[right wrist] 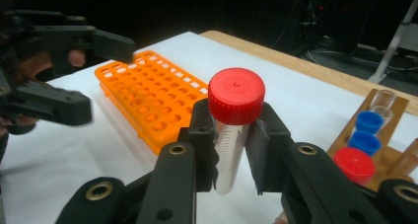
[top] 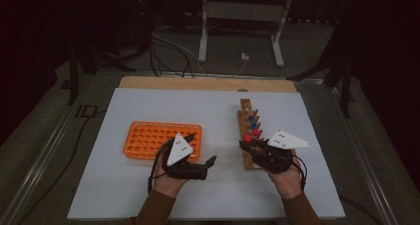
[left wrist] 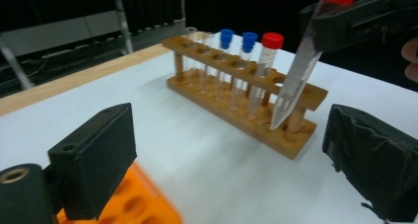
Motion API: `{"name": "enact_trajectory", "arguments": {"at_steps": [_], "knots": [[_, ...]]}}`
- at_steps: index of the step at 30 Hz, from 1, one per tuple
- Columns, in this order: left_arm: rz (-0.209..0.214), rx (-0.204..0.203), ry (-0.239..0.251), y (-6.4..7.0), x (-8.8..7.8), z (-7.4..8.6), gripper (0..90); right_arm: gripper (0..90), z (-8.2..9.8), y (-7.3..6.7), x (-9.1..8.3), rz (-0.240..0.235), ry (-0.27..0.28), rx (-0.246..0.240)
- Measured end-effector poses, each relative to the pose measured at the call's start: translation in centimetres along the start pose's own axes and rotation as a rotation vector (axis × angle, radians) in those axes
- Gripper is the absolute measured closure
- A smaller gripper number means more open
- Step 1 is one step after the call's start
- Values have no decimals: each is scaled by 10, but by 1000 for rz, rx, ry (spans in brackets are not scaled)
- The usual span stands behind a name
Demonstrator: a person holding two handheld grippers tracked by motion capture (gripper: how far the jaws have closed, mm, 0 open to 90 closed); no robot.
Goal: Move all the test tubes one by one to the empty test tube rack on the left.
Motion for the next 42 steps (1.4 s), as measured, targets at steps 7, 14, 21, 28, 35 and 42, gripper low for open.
{"name": "enact_trajectory", "arguments": {"at_steps": [7, 14, 21, 28, 35, 42], "knots": [[50, 24, -12, 17, 25, -5, 137, 742, 3, -5, 6, -16, -17, -2], [94, 71, -32, 29, 40, -10, 261, 742, 6, -9, 11, -39, -33, -5], [145, 79, -42, 35, 48, -11, 556, 742, 8, -12, 14, -51, -43, -3], [159, 94, -56, 35, 50, -10, 747, 743, 9, -13, 15, -58, -55, -3], [138, 90, -55, 30, 48, -9, 755, 526, 6, -10, 10, -61, -13, 7], [94, 55, -31, 13, 37, -7, 755, 235, 3, -1, 3, -1, 25, 21]]}}
Point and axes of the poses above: each handheld gripper's, and its own axes: x roughly forward along the jaws, z roughly out of its underside, y roughly to its right, the point moved 1 cm from there along x, roughly forward along the jaws, and after that the axes turned 11 degrees about x, right-handed, at the moved point
